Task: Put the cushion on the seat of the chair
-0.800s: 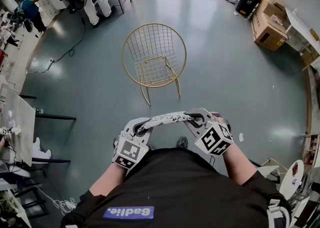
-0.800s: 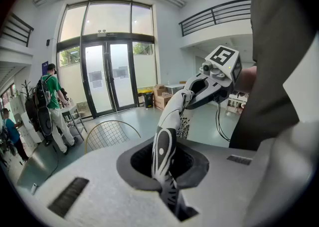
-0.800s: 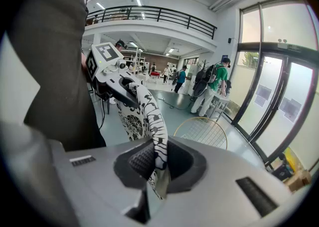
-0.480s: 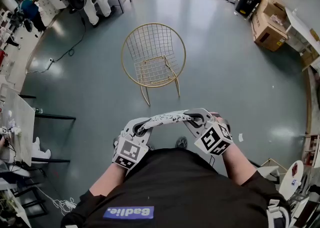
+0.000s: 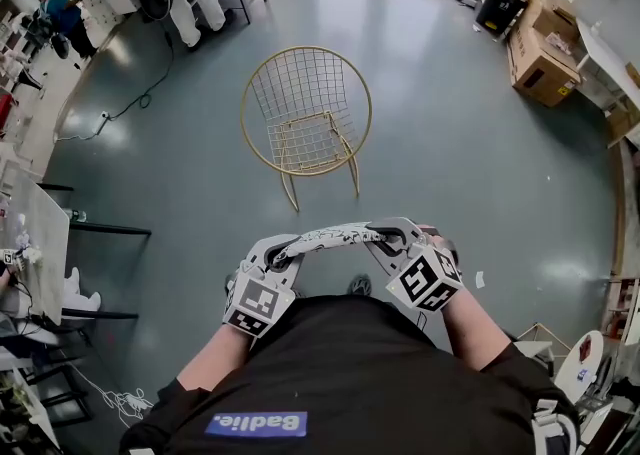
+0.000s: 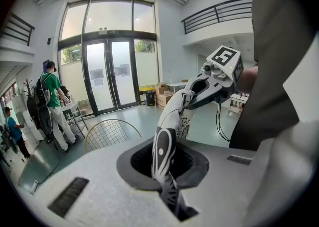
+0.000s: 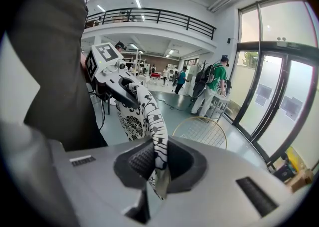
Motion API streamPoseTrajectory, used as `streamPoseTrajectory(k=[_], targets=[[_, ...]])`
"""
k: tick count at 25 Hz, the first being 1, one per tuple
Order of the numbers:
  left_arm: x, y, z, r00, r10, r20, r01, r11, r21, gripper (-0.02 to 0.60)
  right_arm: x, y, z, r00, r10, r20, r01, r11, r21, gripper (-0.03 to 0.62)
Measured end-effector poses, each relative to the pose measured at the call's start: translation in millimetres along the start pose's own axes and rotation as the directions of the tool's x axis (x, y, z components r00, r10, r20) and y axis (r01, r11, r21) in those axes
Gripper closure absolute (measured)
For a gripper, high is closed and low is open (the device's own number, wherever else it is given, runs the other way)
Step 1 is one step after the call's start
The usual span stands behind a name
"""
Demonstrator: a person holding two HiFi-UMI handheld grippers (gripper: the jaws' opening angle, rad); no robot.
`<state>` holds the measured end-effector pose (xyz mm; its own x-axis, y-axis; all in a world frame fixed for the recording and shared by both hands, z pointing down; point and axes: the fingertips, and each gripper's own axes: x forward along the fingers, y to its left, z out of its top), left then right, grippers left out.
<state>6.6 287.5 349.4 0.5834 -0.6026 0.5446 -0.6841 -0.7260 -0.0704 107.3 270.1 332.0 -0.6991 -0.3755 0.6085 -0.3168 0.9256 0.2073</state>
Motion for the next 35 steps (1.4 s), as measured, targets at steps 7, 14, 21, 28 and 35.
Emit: streamPoseTrajectory(k=[7, 14, 21, 28, 35], targets=[[19.1, 0.4, 9.2, 0.998, 0.045, -0.036, -0.045, 0.999, -0.005, 0.555, 2.9, -21.5, -14.9, 0.999, 0.045, 0.028, -0.044, 0.999, -0.011, 0.554], [43.9, 5.6, 15.5, 0.996, 0.071, -0.049, -0.071, 0.997, -0.012, 0.555, 10.2, -48.2, -28.6, 0.997, 0.075, 0.037, -0.075, 0.997, -0.013, 0.554], [65.8, 44.2, 4.0, 0.998, 0.035, -0.046, -0.036, 0.999, -0.037, 0.556, 49.1, -74.0, -29.4, 0.996, 0.086, -0.003, -0.086, 0.996, 0.018, 0.554], [96.1, 105.4, -10.8, 0.997, -0.066, -0.043, 0.063, 0.996, -0.063, 0.555, 100.3, -117.2, -17.9, 0.996, 0.049, -0.078, -0.043, 0.996, 0.078, 0.554], [121.1, 161.4, -12.7, 0.987, -0.157, -0.034, 0.154, 0.986, -0.068, 0.556, 144.5, -156.6, -7.8, 0.990, 0.022, -0.142, -0.001, 0.989, 0.145, 0.554]])
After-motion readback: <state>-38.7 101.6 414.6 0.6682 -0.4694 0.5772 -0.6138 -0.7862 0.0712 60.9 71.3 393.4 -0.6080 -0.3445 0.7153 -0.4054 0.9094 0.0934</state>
